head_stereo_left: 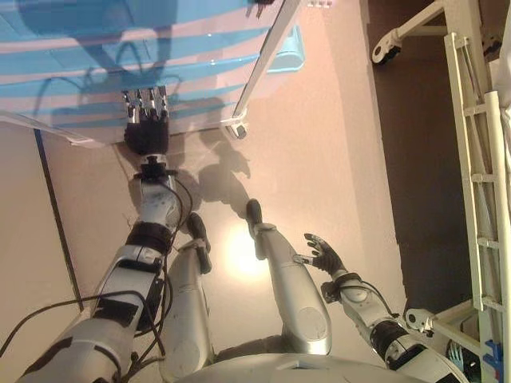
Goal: Open the drawer and pick up the medicine
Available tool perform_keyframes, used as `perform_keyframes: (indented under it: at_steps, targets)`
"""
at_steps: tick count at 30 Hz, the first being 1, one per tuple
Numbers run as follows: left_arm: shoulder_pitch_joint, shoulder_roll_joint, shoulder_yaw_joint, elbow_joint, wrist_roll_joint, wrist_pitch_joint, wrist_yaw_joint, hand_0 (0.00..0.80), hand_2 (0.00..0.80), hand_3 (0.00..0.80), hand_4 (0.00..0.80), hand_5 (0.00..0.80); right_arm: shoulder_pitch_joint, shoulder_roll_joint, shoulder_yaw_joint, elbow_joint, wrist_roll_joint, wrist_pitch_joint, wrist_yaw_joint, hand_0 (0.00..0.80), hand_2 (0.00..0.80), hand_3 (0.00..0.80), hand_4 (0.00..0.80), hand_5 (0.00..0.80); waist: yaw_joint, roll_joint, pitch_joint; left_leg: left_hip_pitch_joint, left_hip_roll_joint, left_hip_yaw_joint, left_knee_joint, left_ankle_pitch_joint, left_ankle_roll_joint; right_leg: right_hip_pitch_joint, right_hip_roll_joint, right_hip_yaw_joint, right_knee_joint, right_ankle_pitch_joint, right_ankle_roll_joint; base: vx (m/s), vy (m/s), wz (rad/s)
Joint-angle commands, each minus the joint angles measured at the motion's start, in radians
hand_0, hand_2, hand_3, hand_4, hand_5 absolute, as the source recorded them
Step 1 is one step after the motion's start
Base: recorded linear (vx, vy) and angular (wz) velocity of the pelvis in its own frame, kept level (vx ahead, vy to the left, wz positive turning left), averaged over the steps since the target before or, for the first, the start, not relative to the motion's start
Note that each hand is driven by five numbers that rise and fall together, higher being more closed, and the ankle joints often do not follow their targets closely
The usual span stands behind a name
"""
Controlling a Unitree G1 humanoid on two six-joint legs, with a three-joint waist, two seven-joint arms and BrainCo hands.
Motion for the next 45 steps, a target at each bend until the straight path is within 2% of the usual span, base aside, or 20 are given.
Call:
perform_keyframes:
  at_steps: [1, 5, 8, 10, 14, 17, 18, 23, 26, 29, 31, 32, 33, 37, 38, 41, 43, 45]
  targets:
    - [-0.166, 0.010, -0.093, -0.664, 0.213, 0.123, -0.496, 0.800, 0.800, 0.800, 0.800, 0.800, 0.065, -0.064, 0.003, -0.038, -0.059, 0.004, 0.000, 0.000, 0.000, 0.000, 0.000, 0.000, 0.094, 0.049, -0.012, 0.020, -0.042, -0.057, 0.031, -0.046, -0.006, 0.093, 0.050, -0.066, -0.012, -0.086, -0.074, -0.046, -0.054, 0.16]
    - [0.065, -0.114, -0.105, -0.635, 0.208, 0.293, -0.506, 0.800, 0.800, 0.800, 0.800, 0.800, 0.052, -0.051, -0.018, -0.019, -0.090, 0.008, -0.022, 0.000, 0.000, 0.000, 0.000, 0.000, 0.141, 0.074, -0.012, 0.048, -0.058, -0.096, 0.030, -0.037, -0.014, 0.129, 0.030, -0.110, 0.036, -0.126, -0.091, -0.073, -0.067, 0.37]
    - [0.203, -0.164, -0.115, -0.572, 0.292, 0.349, -0.530, 0.800, 0.800, 0.800, 0.800, 0.800, 0.043, -0.058, -0.049, 0.010, -0.113, 0.010, -0.023, 0.000, 0.000, 0.000, 0.000, 0.000, 0.176, 0.100, -0.013, 0.083, -0.065, -0.125, 0.029, -0.029, -0.023, 0.180, 0.013, -0.145, 0.050, -0.147, -0.100, -0.052, -0.061, 0.48]
    - [0.282, -0.167, -0.109, -0.519, 0.338, 0.368, -0.547, 0.800, 0.800, 0.800, 0.800, 0.800, 0.041, -0.072, -0.073, 0.021, -0.131, 0.015, -0.011, 0.000, 0.000, 0.000, 0.000, 0.000, 0.194, 0.121, -0.019, 0.104, -0.063, -0.143, 0.019, -0.010, -0.030, 0.213, 0.006, -0.163, 0.046, -0.156, -0.104, -0.016, -0.030, 0.31]
    - [0.467, -0.120, -0.035, -0.305, 0.297, 0.475, -0.638, 0.800, 0.800, 0.800, 0.800, 0.800, 0.060, -0.106, -0.107, 0.017, -0.171, 0.040, 0.020, 0.000, 0.000, 0.000, 0.000, 0.000, 0.229, 0.161, -0.052, 0.173, -0.053, -0.178, -0.038, 0.037, -0.051, 0.299, -0.008, -0.196, 0.012, -0.167, -0.104, 0.001, -0.024, 0.25]
    - [0.569, -0.097, 0.014, -0.186, 0.274, 0.529, -0.641, 0.800, 0.800, 0.800, 0.800, 0.800, 0.071, -0.122, -0.127, 0.000, -0.180, 0.072, 0.037, 0.000, 0.000, 0.000, 0.000, 0.000, 0.250, 0.173, -0.083, 0.217, -0.052, -0.196, -0.086, 0.059, -0.058, 0.348, -0.020, -0.218, -0.032, -0.156, -0.096, 0.019, -0.029, 0.25]
    - [0.626, -0.095, 0.039, -0.110, 0.271, 0.554, -0.651, 0.800, 0.800, 0.800, 0.800, 0.800, 0.079, -0.129, -0.144, -0.005, -0.183, 0.089, 0.047, 0.000, 0.000, 0.000, 0.000, 0.000, 0.259, 0.178, -0.098, 0.245, -0.054, -0.199, -0.110, 0.070, -0.062, 0.380, -0.026, -0.225, -0.064, -0.152, -0.091, 0.017, -0.008, 0.16]
    - [0.774, -0.107, 0.139, 0.145, 0.342, 0.589, -0.546, 0.800, 0.800, 0.800, 0.800, 0.800, 0.094, -0.127, -0.205, 0.057, -0.188, 0.083, 0.065, 0.000, 0.000, 0.000, 0.000, 0.000, 0.288, 0.192, -0.166, 0.323, -0.056, -0.200, -0.202, 0.113, -0.075, 0.483, -0.030, -0.258, -0.195, -0.116, -0.074, 0.053, -0.019, 0.10]
    - [0.819, -0.103, 0.205, 0.265, 0.427, 0.624, -0.437, 0.800, 0.800, 0.800, 0.800, 0.800, 0.084, -0.120, -0.231, 0.125, -0.182, 0.066, 0.069, 0.000, 0.000, 0.000, 0.000, 0.000, 0.305, 0.197, -0.204, 0.357, -0.060, -0.204, -0.239, 0.125, -0.081, 0.529, -0.030, -0.271, -0.249, -0.105, -0.067, 0.065, -0.020, 0.29]
    - [0.840, -0.095, 0.234, 0.338, 0.512, 0.634, -0.353, 0.800, 0.800, 0.800, 0.800, 0.800, 0.077, -0.121, -0.255, 0.166, -0.166, 0.066, 0.064, 0.000, 0.000, 0.000, 0.000, 0.000, 0.312, 0.203, -0.236, 0.377, -0.066, -0.208, -0.255, 0.130, -0.085, 0.556, -0.030, -0.283, -0.280, -0.096, -0.064, 0.054, 0.012, 0.20]
    - [0.844, -0.087, 0.237, 0.370, 0.573, 0.605, -0.313, 0.800, 0.800, 0.800, 0.800, 0.800, 0.077, -0.123, -0.268, 0.180, -0.157, 0.073, 0.056, 0.000, 0.000, 0.000, 0.000, 0.000, 0.312, 0.205, -0.254, 0.387, -0.069, -0.207, -0.260, 0.127, -0.086, 0.567, -0.030, -0.287, -0.295, -0.090, -0.060, 0.044, 0.028, 0.27]
    - [0.843, -0.083, 0.229, 0.385, 0.603, 0.556, -0.279, 0.612, 0.612, 0.612, 0.612, 0.612, 0.079, -0.123, -0.281, 0.189, -0.156, 0.074, 0.051, 0.000, 0.000, 0.000, 0.000, 0.000, 0.309, 0.205, -0.264, 0.395, -0.071, -0.206, -0.263, 0.126, -0.085, 0.574, -0.029, -0.288, -0.304, -0.086, -0.059, 0.055, 0.043, 0.23]
    - [0.841, -0.079, 0.220, 0.404, 0.635, 0.514, -0.236, 0.000, 0.000, 0.000, 0.000, 0.000, 0.080, -0.124, -0.290, 0.199, -0.156, 0.071, 0.037, 0.000, 0.000, 0.000, 0.000, 0.000, 0.305, 0.205, -0.272, 0.401, -0.073, -0.205, -0.267, 0.124, -0.085, 0.578, -0.028, -0.286, -0.310, -0.082, -0.058, 0.060, 0.046, 0.19]
    - [0.796, -0.069, 0.209, 0.497, 0.810, 0.233, -0.010, 0.000, 0.000, 0.000, 0.000, 0.000, 0.078, -0.116, -0.319, 0.218, -0.154, 0.025, -0.142, 0.000, 0.000, 0.000, 0.000, 0.000, 0.284, 0.193, -0.302, 0.431, -0.077, -0.189, -0.290, 0.098, -0.075, 0.594, -0.025, -0.273, -0.336, -0.068, -0.047, 0.057, 0.026, 0.02]
    - [0.782, -0.065, 0.191, 0.512, 0.861, 0.172, 0.087, 0.000, 0.000, 0.000, 0.000, 0.000, 0.080, -0.115, -0.339, 0.210, -0.140, 0.011, -0.202, 0.000, 0.000, 0.000, 0.000, 0.000, 0.276, 0.188, -0.309, 0.439, -0.079, -0.187, -0.298, 0.092, -0.071, 0.600, -0.021, -0.266, -0.348, -0.063, -0.045, 0.060, 0.015, -0.12]
    - [0.755, -0.070, 0.145, 0.548, 1.113, 0.065, 0.334, 0.000, 0.000, 0.000, 0.000, 0.000, 0.087, -0.108, -0.397, 0.138, -0.094, -0.040, -0.313, 0.000, 0.000, 0.000, 0.000, 0.000, 0.249, 0.176, -0.332, 0.460, -0.079, -0.170, -0.324, 0.084, -0.061, 0.604, -0.010, -0.241, -0.374, -0.049, -0.036, 0.062, 0.008, -0.15]
    - [0.737, -0.067, 0.089, 0.551, 1.243, 0.044, 0.464, 0.000, 0.000, 0.000, 0.000, 0.000, 0.094, -0.117, -0.413, 0.019, -0.098, -0.046, -0.349, 0.000, 0.000, 0.000, 0.000, 0.000, 0.226, 0.170, -0.346, 0.475, -0.079, -0.155, -0.343, 0.079, -0.054, 0.606, -0.003, -0.219, -0.389, -0.042, -0.030, 0.048, 0.024, -0.12]
    - [0.729, -0.064, 0.060, 0.548, 1.320, 0.045, 0.526, 0.000, 0.000, 0.000, 0.000, 0.000, 0.101, -0.130, -0.414, -0.089, -0.105, -0.035, -0.355, 0.000, 0.000, 0.000, 0.000, 0.000, 0.210, 0.168, -0.352, 0.486, -0.078, -0.144, -0.357, 0.077, -0.050, 0.607, 0.002, -0.204, -0.398, -0.035, -0.026, 0.030, 0.043, -0.16]
